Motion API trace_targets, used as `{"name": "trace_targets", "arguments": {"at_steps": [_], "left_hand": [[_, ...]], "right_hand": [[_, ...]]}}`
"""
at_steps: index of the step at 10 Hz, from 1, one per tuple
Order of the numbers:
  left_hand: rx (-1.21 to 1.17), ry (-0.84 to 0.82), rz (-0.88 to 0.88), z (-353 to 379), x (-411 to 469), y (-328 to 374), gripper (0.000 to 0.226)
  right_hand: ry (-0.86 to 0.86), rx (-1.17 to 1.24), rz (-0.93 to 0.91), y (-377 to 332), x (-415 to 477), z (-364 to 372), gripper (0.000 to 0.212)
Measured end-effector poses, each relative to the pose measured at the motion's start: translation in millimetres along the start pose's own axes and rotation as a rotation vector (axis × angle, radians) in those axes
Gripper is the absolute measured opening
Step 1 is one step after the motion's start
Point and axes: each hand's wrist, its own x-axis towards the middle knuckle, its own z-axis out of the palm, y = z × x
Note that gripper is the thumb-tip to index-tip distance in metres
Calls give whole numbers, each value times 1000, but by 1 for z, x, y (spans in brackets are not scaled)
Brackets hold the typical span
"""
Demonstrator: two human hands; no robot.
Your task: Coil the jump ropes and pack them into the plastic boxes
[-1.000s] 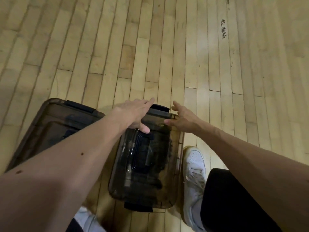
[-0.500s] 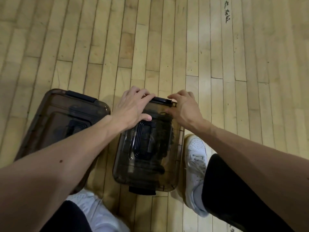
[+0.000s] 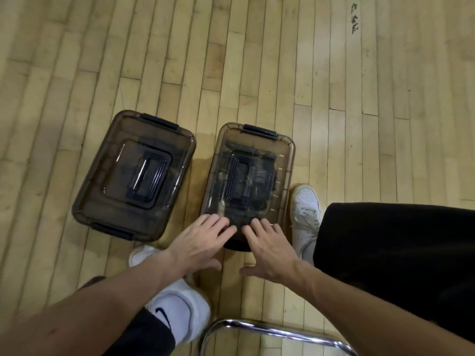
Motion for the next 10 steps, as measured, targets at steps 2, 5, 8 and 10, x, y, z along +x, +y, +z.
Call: {"name": "trace_targets", "arguments": {"at_steps": [2,5,8,10], "left_hand": [[-20,90,-24,-6,23,8,45],[-156,-198,-85,-34,40,-1,47],[-454,-485,-189,-157,92,-31,21],[-742,-21,-195,-499,97,-11,24]], "right_hand": [[-41,-50,90,-7,11,3,85],[-76,147,133,3,35,-12,54],[-277,365,166,35,39,-122,33],[265,642,305,77,-101,-444,25]]}}
